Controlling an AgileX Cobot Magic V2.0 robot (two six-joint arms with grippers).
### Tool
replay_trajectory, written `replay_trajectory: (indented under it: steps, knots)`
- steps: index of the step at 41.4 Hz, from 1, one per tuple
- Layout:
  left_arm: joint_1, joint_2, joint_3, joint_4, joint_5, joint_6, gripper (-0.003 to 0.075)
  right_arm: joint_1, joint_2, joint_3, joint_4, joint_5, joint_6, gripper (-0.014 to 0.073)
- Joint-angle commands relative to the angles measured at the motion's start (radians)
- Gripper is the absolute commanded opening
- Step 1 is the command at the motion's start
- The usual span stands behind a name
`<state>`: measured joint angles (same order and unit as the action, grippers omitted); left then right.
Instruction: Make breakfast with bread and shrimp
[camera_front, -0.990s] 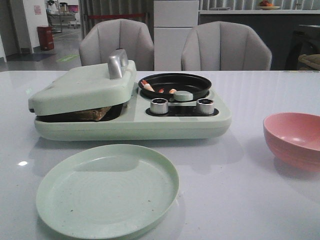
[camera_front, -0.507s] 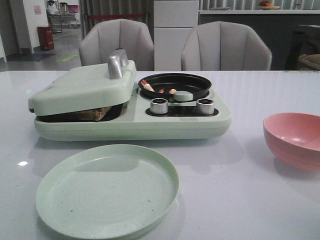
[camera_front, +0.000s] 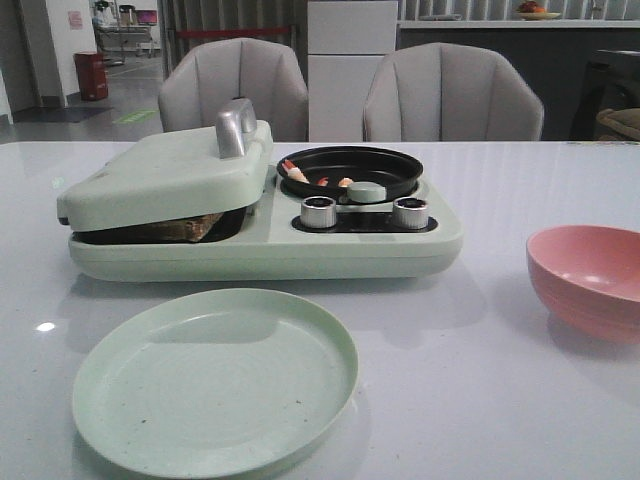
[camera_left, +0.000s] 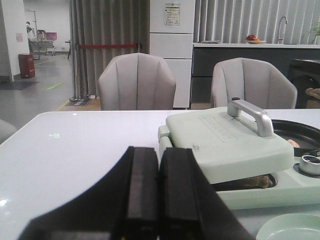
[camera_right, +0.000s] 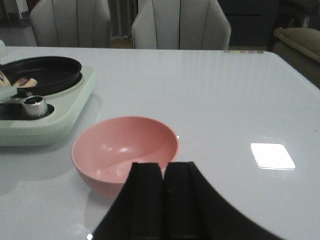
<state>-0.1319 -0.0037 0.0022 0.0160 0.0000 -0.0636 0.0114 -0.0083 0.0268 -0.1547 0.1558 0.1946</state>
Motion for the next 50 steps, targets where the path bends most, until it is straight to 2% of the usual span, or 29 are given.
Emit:
replay_trajectory:
  steps: [1, 11, 16, 23, 26, 30, 33, 38, 44, 50]
  knots:
    - [-0.004, -0.017, 0.029, 0.0, -0.094, -0.01, 0.0102, -0.007, -0.019, -0.019, -0.015, -0.124, -0.005, 0.0044]
    - [-0.004, -0.017, 0.029, 0.0, -0.094, -0.01, 0.0102, -0.007, -0.025, -0.016, -0.01, -0.156, -0.009, 0.0044]
    - [-0.004, -0.017, 0.029, 0.0, -0.094, -0.01, 0.0102, -0.007, -0.025, -0.016, 0.018, -0.172, -0.085, 0.0044]
    - [-0.004, -0.017, 0.029, 0.0, -0.094, -0.01, 0.0102, -0.013, -0.025, -0.016, 0.051, -0.18, -0.09, 0.0044]
    - [-0.004, -0.017, 0.029, 0.0, -0.094, -0.01, 0.0102, -0.012, -0.025, -0.016, 0.155, -0.174, -0.123, 0.0044]
    - [-0.004, -0.017, 0.029, 0.0, -0.094, -0.01, 0.0102, -0.012, -0.025, -0.016, 0.314, -0.156, -0.3, 0.0044]
    - [-0.004, -0.017, 0.029, 0.0, -0.094, -0.01, 0.0102, -0.012, -0.025, -0.016, 0.376, -0.156, -0.38, 0.0044]
    - [-0.004, -0.017, 0.029, 0.0, -0.094, -0.01, 0.0102, -0.012, -0.025, -0.016, 0.367, -0.156, -0.342, 0.0044]
    - [-0.004, -0.017, 0.029, 0.0, -0.094, -0.01, 0.0102, -0.012, -0.025, -0.016, 0.281, -0.156, -0.244, 0.0044]
    - [-0.004, -0.017, 0.029, 0.0, -0.094, -0.01, 0.0102, -0.012, -0.025, -0.016, 0.29, -0.166, -0.238, 0.0044]
